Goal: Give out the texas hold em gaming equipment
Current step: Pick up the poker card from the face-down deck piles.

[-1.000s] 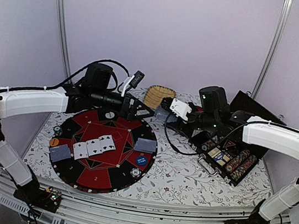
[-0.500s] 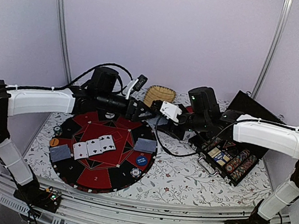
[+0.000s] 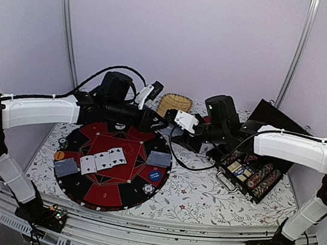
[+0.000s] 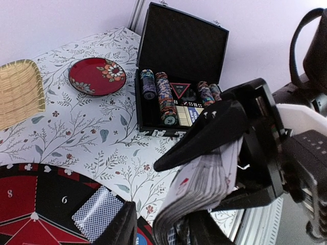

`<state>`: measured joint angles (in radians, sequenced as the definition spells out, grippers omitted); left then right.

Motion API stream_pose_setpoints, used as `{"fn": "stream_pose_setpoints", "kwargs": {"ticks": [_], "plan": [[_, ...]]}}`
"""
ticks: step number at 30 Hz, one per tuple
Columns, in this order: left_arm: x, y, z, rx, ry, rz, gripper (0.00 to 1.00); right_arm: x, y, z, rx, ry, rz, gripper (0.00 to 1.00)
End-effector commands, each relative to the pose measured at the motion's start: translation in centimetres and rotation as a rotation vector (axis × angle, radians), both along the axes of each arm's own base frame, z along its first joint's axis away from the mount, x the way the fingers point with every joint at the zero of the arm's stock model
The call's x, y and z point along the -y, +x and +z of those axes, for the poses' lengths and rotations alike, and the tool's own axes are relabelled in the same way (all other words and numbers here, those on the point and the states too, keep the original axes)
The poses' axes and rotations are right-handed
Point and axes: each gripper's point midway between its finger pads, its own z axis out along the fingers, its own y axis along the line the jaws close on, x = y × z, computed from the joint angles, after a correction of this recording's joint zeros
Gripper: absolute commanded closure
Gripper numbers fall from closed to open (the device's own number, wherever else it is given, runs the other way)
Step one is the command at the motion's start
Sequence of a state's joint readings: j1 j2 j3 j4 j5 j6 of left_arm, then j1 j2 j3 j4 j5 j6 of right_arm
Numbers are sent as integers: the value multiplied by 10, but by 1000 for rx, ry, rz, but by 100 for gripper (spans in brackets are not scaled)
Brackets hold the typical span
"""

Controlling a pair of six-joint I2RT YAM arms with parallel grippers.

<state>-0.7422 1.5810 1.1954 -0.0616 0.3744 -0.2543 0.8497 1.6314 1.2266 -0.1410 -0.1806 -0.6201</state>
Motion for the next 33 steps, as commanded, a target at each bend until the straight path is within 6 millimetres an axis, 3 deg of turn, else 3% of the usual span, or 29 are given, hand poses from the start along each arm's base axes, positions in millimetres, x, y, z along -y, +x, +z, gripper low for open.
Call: {"fn": "stream_pose_setpoints", "kwargs": {"ticks": [1, 8, 13, 19, 23, 28, 33], "plan": [[-18, 10, 1, 30, 51, 76, 63, -2, -2, 12, 20, 29, 3, 54], [-26, 9, 5, 53, 67, 94, 61, -2, -2, 11, 20, 27, 3, 54], [-7, -4, 18, 62, -26, -26, 36, -4, -2, 12, 18, 26, 12, 54], [9, 3, 12, 44, -58, -54, 29, -7, -2, 15, 14, 30, 21, 54], [13, 10, 3, 30, -33, -40, 37, -6, -1, 17, 17, 35, 17, 54], [-2, 18, 2, 65, 17, 42, 63, -4, -3, 19, 21, 42, 13, 54], [-16, 16, 10, 97, 27, 76, 68, -1, -4, 16, 20, 36, 6, 54]]}}
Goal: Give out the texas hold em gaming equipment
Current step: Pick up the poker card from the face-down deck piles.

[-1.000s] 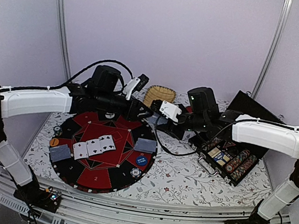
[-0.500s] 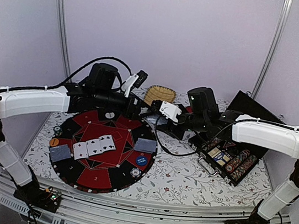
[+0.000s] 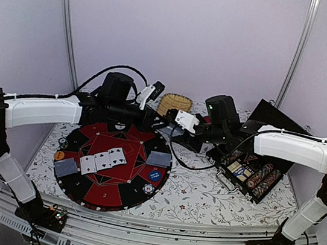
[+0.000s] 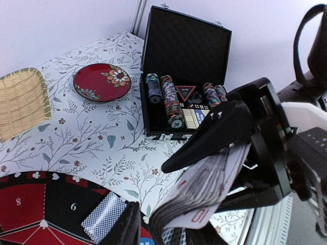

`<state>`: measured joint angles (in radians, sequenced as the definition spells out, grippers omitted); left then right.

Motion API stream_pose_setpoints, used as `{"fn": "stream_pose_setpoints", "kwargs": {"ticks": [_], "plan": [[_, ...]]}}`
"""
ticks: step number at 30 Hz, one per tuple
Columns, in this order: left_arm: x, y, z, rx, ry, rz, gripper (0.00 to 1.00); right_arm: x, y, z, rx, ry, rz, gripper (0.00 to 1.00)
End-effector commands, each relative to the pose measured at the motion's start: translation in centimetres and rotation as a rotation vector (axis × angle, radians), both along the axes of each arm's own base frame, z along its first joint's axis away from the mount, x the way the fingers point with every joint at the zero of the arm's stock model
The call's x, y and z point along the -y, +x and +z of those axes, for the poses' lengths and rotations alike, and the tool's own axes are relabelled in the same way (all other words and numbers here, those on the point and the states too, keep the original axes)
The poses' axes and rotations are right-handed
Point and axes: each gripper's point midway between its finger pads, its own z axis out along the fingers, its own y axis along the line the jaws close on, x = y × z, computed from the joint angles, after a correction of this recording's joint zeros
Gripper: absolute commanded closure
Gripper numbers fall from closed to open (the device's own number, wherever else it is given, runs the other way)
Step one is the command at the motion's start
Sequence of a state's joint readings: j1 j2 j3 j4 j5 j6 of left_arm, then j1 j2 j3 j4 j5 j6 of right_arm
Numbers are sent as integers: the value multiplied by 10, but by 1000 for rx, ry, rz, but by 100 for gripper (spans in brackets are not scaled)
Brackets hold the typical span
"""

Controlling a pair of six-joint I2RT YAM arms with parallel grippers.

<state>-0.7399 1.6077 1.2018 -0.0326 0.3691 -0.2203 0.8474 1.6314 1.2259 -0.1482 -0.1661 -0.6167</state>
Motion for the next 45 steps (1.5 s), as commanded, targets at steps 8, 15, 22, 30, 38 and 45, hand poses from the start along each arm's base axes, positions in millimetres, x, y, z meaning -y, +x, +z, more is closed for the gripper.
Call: {"fn": "stream_pose_setpoints", "kwargs": {"ticks": [8, 15, 22, 30, 38, 45], "plan": [[-14, -7, 22, 56, -29, -1, 51, -5, -7, 22, 25, 57, 29, 54], [-19, -15, 35, 67, -66, -28, 53, -5, -7, 24, 25, 62, 27, 54], [-21, -21, 34, 57, -74, -55, 73, -6, -7, 25, 29, 64, 32, 55], [-23, -29, 36, 59, -69, -86, 100, -3, -5, 25, 28, 64, 25, 55], [-46, -37, 66, 182, -44, -79, 100, 19, 9, 15, 6, 52, -28, 55], [-78, -48, 89, 258, 24, -101, 100, 48, 29, 7, 0, 41, -106, 55]]}}
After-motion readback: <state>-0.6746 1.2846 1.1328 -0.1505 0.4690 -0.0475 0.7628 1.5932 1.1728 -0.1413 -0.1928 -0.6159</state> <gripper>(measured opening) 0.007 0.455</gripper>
